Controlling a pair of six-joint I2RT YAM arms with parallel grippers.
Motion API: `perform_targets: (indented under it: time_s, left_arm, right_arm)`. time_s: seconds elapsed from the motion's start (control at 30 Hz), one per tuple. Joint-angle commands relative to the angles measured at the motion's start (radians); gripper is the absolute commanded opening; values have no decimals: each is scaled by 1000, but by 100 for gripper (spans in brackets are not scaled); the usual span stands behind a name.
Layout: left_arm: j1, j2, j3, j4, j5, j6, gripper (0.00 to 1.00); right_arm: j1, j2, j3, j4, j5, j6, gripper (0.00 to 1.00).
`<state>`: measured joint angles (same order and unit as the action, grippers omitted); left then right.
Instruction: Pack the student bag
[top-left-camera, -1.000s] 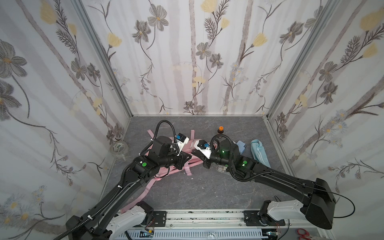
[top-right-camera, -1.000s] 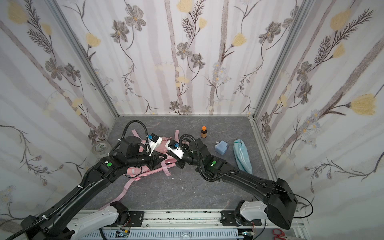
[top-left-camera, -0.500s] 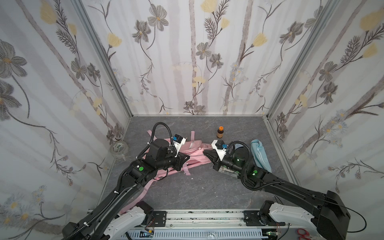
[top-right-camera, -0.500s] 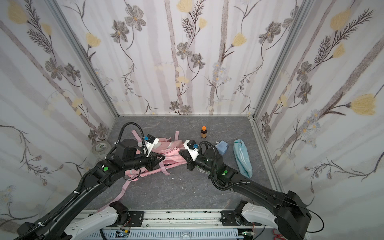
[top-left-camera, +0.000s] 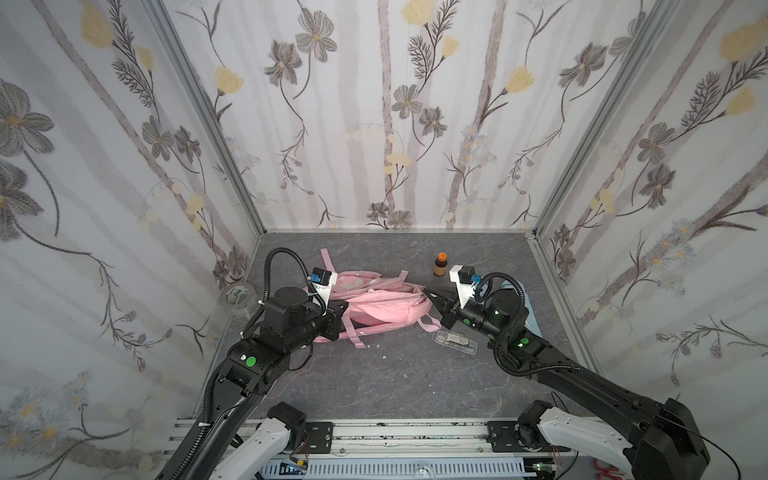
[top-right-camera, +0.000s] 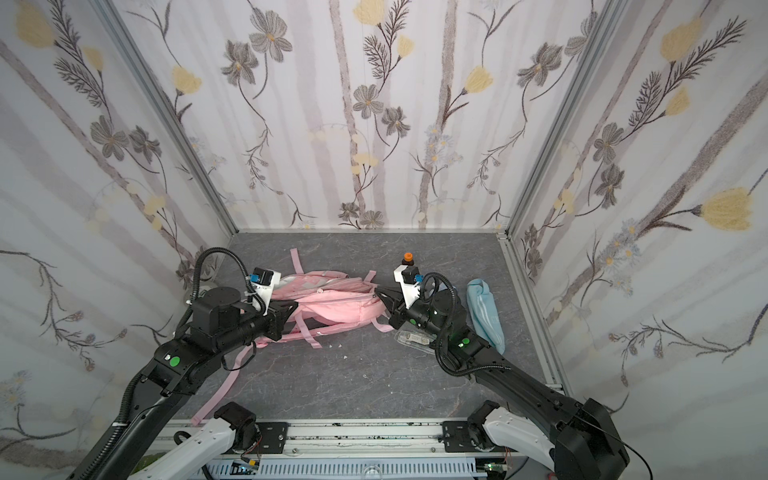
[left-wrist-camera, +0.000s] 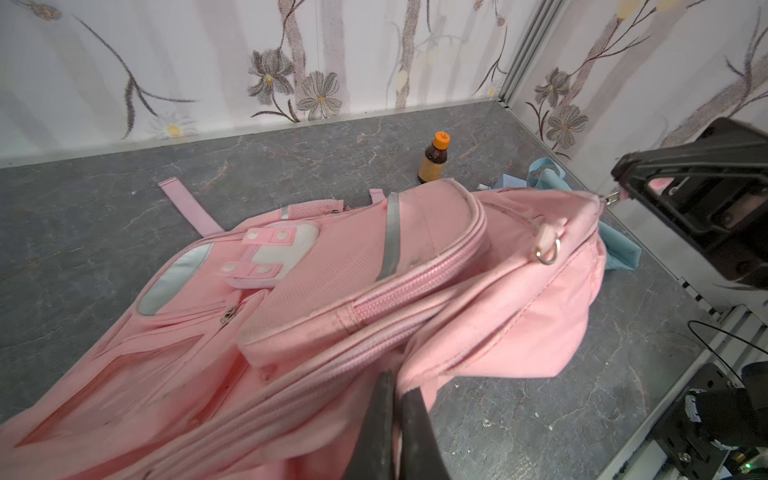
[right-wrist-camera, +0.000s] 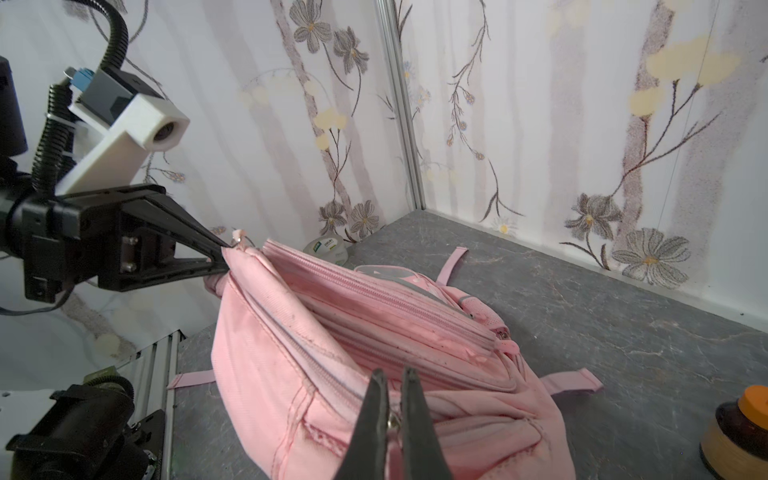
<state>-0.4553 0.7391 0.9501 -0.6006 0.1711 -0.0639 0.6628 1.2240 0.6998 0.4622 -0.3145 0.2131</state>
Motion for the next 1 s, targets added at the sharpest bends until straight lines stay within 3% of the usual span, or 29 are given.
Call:
perform_targets:
  time_s: [0.0,0.03,0.17,0.27,0.5,0.67,0.73,0.83,0.97]
  left_arm:
    - [12,4,53,-6,10,79,59]
    - [11,16,86,-12,78,103,64]
    - [-3,126,246,-104,194,136,64]
    - [-36,228,329,-162,200,129,64]
    - [-127,333,279,-54,257,38,62]
    - [-153,348,229,35,293,-7,50]
    - [-155,351,226,42,321,-10,50]
    - [-154,343,234,38,313,-2,65]
    - [-147,311,268,19,252,0,72]
  right_arm:
    - [22,17,116,-16,51,49,0]
    - [43,24,147,-39,56,48,0]
    - [94,63,235,-93,41,63,0]
    - [123,94,270,-110,20,63,0]
    - [152,132,337,-159,-6,87,0]
    - [159,137,345,-178,-8,109,0]
    - [159,138,345,-187,-8,114,0]
    - [159,147,347,-203,0,115,0]
    - [159,157,355,-223,7,118,0]
